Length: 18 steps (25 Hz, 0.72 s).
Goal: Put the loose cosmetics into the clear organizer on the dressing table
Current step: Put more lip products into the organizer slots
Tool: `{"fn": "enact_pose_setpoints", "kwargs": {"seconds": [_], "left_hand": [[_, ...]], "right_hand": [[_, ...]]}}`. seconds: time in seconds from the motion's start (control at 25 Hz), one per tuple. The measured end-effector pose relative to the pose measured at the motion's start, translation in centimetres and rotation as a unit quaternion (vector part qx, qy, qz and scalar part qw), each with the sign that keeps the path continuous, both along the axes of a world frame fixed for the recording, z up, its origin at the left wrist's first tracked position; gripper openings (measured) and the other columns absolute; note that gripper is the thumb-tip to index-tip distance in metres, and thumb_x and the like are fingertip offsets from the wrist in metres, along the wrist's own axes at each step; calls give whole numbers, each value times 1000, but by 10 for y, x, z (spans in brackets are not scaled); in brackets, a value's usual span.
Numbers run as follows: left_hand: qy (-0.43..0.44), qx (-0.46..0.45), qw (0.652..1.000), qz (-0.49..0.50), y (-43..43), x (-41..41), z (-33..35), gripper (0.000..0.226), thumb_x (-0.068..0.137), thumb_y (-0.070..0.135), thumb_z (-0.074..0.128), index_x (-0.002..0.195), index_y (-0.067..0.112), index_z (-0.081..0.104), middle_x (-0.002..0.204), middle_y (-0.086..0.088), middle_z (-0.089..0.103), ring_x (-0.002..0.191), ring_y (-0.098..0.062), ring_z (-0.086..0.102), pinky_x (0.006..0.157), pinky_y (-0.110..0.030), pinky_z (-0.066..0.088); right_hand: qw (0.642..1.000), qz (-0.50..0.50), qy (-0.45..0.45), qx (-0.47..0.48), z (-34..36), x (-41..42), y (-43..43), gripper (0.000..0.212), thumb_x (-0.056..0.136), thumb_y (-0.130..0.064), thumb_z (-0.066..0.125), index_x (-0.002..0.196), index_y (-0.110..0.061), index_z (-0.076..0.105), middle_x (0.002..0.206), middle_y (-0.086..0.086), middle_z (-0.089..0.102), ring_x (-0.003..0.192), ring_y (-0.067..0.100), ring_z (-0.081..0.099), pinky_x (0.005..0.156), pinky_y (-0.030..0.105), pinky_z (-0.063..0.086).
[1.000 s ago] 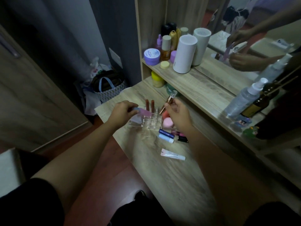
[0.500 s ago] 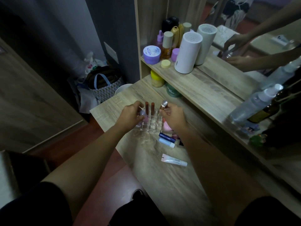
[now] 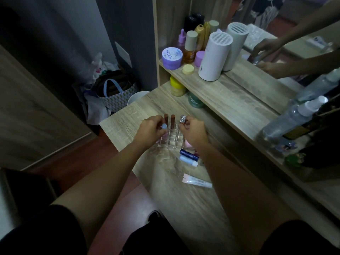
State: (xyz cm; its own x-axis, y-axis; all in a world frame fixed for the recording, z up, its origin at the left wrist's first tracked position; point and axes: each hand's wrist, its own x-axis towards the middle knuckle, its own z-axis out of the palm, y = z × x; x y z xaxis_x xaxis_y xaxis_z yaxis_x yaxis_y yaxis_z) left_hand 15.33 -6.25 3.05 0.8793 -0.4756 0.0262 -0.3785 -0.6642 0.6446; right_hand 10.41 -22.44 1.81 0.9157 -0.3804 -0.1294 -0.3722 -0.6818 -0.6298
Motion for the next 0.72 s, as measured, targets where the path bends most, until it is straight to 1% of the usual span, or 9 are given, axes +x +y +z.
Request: {"fn": "enact_pose_setpoints", "kwargs": {"seconds": [0.08,0.16,0.28,0.32,0.48,0.56,0.6,0.64,0.72], "left_hand": [[-5,3,1000,-4,-1,-1,0,20,74,10,71,91,4,62,89,-16,68,77,-26,64,73,-38,55],[-8,4,1000,-10,-2,-1,1,19,75,10,70,91,4,61,91,-16,68,78,-26,65,72,-36,54],[-5,2,1000,-14,-2,-1,2,22,77,11,69,96,3,60,93,-17,68,79,-26,65,74,-36,55],[-4,1,1000,-13,-1,-1,2,23,77,11,69,97,3,60,94,-17,68,80,-26,66,74,-36,55],[-4,3,1000,-16,0,-2,3,25,78,12,69,99,4,60,97,-16,67,80,-25,66,74,-37,56],[2,5,1000,-14,1,-3,5,28,77,14,70,101,5,59,101,-16,66,80,-25,66,75,-38,57],[2,6,1000,-11,1,-4,6,31,76,16,71,103,6,59,103,-15,66,79,-23,66,74,-36,57],[1,7,1000,-7,1,-5,8,35,76,17,72,105,7,58,104,-14,65,78,-21,66,72,-34,55],[-10,0,1000,3,1,-5,14,40,75,21,73,109,9,55,105,-12,63,74,-17,63,69,-29,51]], "right_hand": [[1000,-2,-5,6,2,1,0,26,90,-22,60,114,-13,60,96,8,72,85,18,70,73,27,57],[1000,-1,-11,10,3,3,-1,24,90,-23,61,112,-14,59,96,6,70,84,16,68,68,21,52],[999,1,-35,29,6,4,-3,21,88,-21,62,108,-15,61,97,4,69,78,9,63,57,8,38],[998,2,-40,37,7,4,-4,21,88,-20,63,108,-14,61,97,4,69,77,8,61,56,6,35],[998,6,-44,41,8,0,-7,26,85,-20,67,110,-12,62,99,6,70,79,7,60,58,4,34],[998,8,-44,47,9,-2,-9,32,84,-19,68,114,-11,61,102,6,68,82,7,59,62,5,39],[998,13,-43,52,12,-3,-10,36,84,-19,68,118,-10,59,103,5,67,85,7,58,68,9,44],[997,16,-43,58,15,-5,-11,41,84,-20,69,122,-9,57,103,5,65,89,8,57,76,15,49],[996,13,-54,63,25,-7,-16,50,82,-22,71,127,-9,54,108,6,63,97,11,58,91,26,52]]}}
